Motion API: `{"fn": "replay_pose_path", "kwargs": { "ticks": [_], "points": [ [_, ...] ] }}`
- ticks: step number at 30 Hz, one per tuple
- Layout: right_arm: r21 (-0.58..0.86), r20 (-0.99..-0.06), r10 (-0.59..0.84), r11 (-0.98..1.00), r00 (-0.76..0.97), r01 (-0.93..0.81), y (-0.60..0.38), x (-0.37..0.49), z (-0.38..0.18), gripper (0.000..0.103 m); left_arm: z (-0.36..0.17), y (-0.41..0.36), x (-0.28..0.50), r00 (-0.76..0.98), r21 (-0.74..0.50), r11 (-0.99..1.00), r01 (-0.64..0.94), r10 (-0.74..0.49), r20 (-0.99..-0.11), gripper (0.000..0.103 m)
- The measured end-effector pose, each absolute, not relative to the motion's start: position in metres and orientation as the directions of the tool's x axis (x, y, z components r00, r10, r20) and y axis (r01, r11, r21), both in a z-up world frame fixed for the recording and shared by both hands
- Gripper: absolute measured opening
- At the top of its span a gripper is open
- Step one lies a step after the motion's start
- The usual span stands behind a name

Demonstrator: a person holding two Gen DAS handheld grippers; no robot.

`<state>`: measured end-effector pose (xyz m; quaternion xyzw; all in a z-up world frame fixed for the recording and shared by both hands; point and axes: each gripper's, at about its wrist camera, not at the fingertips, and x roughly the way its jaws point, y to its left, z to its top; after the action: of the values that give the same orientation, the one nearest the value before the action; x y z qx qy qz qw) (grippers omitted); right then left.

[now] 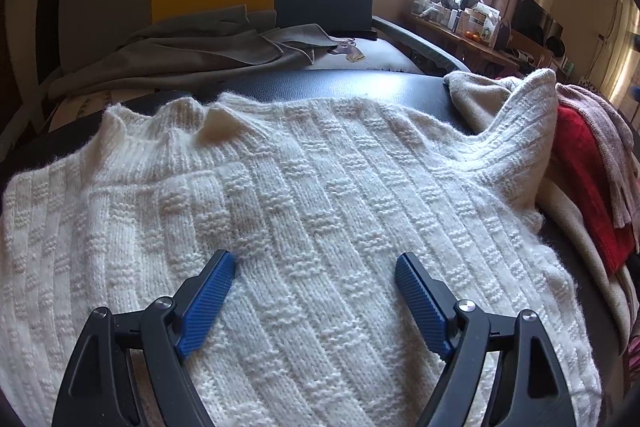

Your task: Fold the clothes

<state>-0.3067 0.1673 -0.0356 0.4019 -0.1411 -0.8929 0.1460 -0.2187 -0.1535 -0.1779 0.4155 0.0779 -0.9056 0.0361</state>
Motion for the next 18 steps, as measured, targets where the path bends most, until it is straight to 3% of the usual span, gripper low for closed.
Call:
{"fn": "replay_pose_path", "kwargs": {
  "ticks": [6, 13, 14, 15, 16, 17, 18],
  "points": [
    [0.461, -0.691, -0.395, -0.886, -0.605, 0.053, 0.165, -0.398, -0.077, 0.103, -0.178, -0.151, -0.217, -0.654, -0.116, -0.985, 0.131, 0.002, -0.756, 0.085],
    [0.496, -0.685, -0.389, -0.868, -0.616, -0.004, 0.158, -0.447, -0.098, 0.103, -0.179, -0.15, -0.216, -0.656, -0.117, -0.984, 0.135, 0.0, -0.755, 0.085],
    [0.499, -0.688, -0.388, -0.867, -0.613, -0.011, 0.157, -0.454, -0.101, 0.094, -0.178, -0.15, -0.216, -0.656, -0.119, -0.984, 0.134, 0.002, -0.755, 0.086],
    [0.497, -0.69, -0.386, -0.867, -0.612, -0.014, 0.155, -0.457, -0.102, 0.054, -0.178, -0.151, -0.216, -0.656, -0.12, -0.984, 0.133, 0.003, -0.755, 0.086],
    [0.487, -0.692, -0.38, -0.874, -0.614, -0.008, 0.155, -0.454, -0.099, 0.022, -0.178, -0.151, -0.216, -0.656, -0.121, -0.984, 0.132, 0.005, -0.754, 0.086],
    [0.476, -0.694, -0.373, -0.88, -0.616, -0.003, 0.154, -0.45, -0.095, 0.009, -0.178, -0.152, -0.216, -0.657, -0.122, -0.984, 0.132, 0.006, -0.754, 0.086],
    [0.465, -0.695, -0.367, -0.886, -0.618, 0.003, 0.153, -0.446, -0.092, 0.007, -0.178, -0.152, -0.216, -0.657, -0.124, -0.983, 0.132, 0.007, -0.754, 0.086]
  ]
}}
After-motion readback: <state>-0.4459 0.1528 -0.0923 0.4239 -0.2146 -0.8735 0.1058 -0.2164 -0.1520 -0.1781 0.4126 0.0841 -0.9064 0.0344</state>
